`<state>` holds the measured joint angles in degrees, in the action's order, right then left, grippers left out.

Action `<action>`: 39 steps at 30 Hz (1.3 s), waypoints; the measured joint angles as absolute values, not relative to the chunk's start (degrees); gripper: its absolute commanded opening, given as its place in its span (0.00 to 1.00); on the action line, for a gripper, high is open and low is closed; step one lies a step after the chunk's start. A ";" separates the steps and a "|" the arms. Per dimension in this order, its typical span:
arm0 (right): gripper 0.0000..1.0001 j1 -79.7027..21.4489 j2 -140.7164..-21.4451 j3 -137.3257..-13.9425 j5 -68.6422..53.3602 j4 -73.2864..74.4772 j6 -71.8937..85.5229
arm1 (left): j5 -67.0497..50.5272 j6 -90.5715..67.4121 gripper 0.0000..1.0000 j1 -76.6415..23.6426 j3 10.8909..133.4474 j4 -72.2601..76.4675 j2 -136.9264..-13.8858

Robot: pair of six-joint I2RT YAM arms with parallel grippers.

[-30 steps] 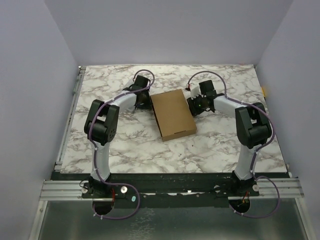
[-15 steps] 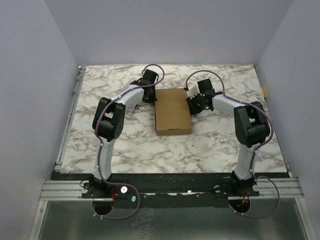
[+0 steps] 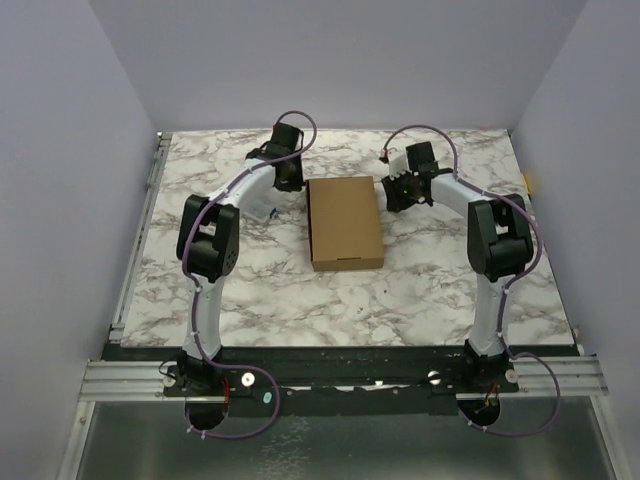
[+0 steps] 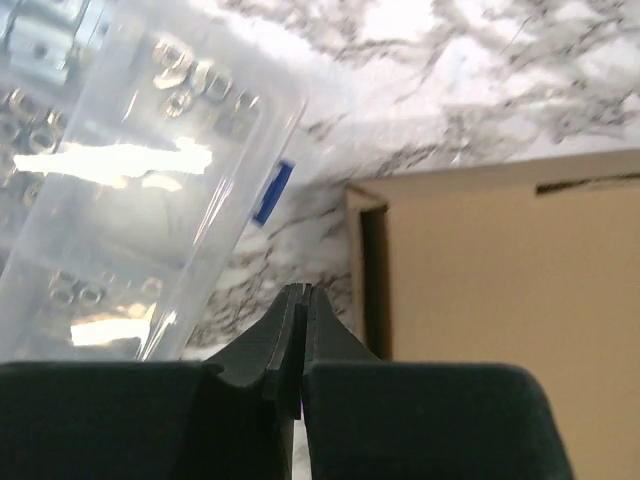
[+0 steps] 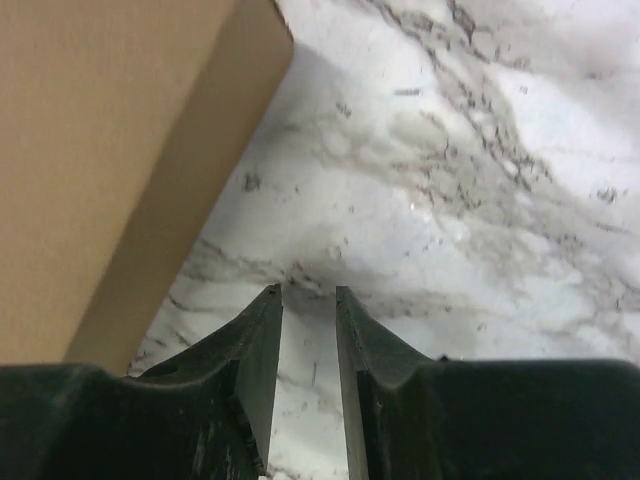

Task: Fold the paper box
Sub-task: Close the paper box at the center of the board.

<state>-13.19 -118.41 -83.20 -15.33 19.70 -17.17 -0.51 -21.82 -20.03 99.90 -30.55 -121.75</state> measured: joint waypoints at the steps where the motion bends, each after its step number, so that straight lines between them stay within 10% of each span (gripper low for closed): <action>1: 0.33 -13.21 -119.26 -84.47 -15.35 19.86 -17.15 | -0.84 -21.82 0.00 -20.01 101.93 -30.37 -123.24; 18: 0.32 -14.81 -125.56 -93.19 -15.90 21.21 -19.59 | -6.31 -19.73 0.00 -21.45 122.28 -33.12 -140.51; 39: 0.32 -16.05 -123.09 -89.17 -11.18 18.35 -22.63 | 0.12 -13.58 0.00 -22.96 110.45 -33.34 -132.18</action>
<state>-16.05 -123.09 -89.17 -11.18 18.35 -22.63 0.12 -13.58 -22.96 110.45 -33.34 -132.18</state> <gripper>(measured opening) 0.326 0.034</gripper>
